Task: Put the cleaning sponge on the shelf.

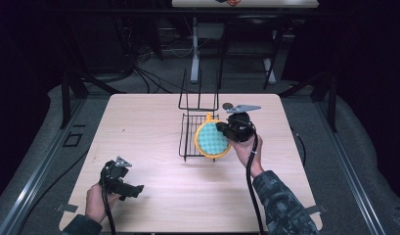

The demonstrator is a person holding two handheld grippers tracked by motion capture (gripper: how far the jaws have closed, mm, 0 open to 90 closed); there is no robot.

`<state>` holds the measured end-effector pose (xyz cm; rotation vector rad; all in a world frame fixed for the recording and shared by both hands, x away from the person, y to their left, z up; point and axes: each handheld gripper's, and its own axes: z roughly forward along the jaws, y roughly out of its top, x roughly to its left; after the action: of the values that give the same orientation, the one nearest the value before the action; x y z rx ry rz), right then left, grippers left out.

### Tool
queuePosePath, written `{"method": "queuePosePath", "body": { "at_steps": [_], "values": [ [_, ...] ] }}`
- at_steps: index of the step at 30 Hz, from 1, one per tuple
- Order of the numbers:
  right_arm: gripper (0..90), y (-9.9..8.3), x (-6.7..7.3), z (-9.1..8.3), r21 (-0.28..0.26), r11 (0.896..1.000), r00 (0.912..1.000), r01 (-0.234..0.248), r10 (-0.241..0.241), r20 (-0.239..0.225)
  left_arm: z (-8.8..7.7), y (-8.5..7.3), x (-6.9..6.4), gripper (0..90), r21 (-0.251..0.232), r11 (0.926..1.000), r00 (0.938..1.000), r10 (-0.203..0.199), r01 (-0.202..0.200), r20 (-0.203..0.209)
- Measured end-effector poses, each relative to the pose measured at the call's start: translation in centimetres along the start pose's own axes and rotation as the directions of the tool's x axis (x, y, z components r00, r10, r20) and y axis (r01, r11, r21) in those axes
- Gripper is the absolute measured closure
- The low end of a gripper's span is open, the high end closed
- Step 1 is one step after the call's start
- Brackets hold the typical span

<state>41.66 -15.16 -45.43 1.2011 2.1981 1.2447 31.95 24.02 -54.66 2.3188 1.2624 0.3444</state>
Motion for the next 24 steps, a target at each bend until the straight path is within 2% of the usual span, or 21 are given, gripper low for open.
{"method": "queuePosePath", "body": {
  "at_steps": [14, 24],
  "values": [
    [87.9, -0.4, 0.6, 2.1, -0.049, 0.998, 0.9994, -0.033, 0.034, 0.011, -0.1, 0.0, 0.0, 0.2, -0.003, 1.0, 1.0, 0.0, 0.0, 0.004],
    [87.9, -1.3, 0.7, 4.0, -0.074, 0.992, 0.995, -0.099, 0.1, 0.011, -0.1, -0.1, 0.1, 0.1, -0.003, 1.0, 1.0, 0.001, -0.001, 0.004]
  ]
}}
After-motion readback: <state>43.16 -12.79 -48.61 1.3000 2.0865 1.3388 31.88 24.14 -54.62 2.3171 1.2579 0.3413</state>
